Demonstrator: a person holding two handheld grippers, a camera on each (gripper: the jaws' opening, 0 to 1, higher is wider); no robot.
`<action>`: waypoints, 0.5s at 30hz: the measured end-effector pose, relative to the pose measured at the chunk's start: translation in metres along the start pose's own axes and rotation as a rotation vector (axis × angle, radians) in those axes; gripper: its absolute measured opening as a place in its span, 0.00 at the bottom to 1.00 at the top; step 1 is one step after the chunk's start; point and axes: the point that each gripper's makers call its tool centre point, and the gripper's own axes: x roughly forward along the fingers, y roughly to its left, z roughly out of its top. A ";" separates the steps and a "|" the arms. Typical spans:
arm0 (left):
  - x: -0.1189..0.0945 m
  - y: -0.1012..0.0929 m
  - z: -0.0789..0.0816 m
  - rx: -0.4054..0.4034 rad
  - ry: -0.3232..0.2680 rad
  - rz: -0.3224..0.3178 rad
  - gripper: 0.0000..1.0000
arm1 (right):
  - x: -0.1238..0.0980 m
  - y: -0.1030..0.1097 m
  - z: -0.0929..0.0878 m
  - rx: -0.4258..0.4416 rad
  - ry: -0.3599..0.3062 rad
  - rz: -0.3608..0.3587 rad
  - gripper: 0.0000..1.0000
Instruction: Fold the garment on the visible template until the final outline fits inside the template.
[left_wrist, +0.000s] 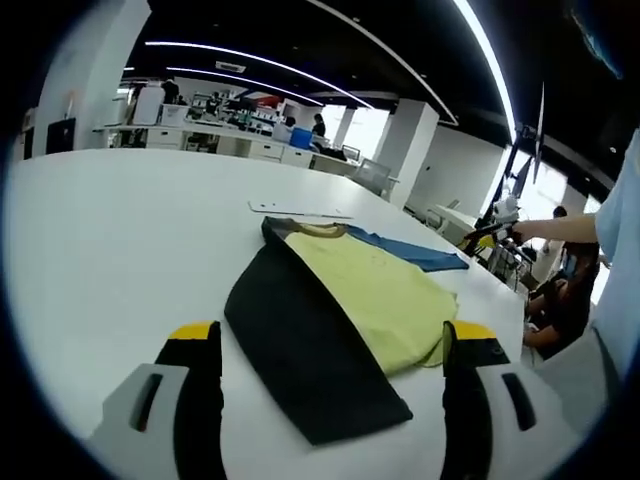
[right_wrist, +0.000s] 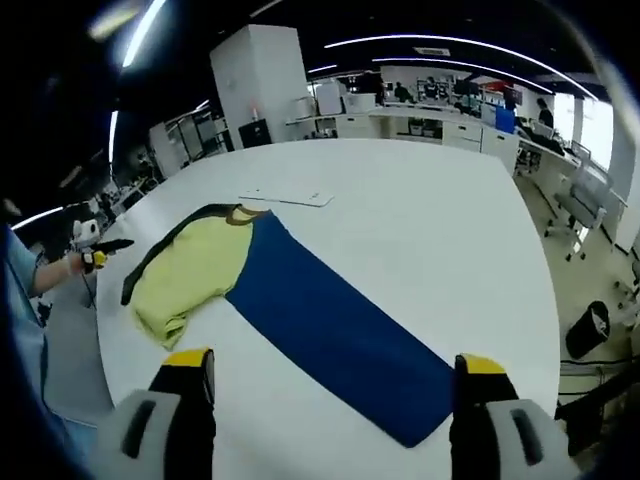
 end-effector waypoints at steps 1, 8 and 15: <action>0.000 0.000 0.001 0.002 -0.003 0.000 0.89 | -0.001 0.001 0.001 0.002 -0.003 0.003 1.00; -0.002 0.004 -0.001 0.010 0.008 -0.001 0.87 | -0.008 0.026 0.008 0.000 -0.038 0.035 1.00; -0.010 0.003 -0.004 0.022 0.013 -0.004 0.86 | -0.015 0.060 0.015 -0.008 -0.085 0.080 1.00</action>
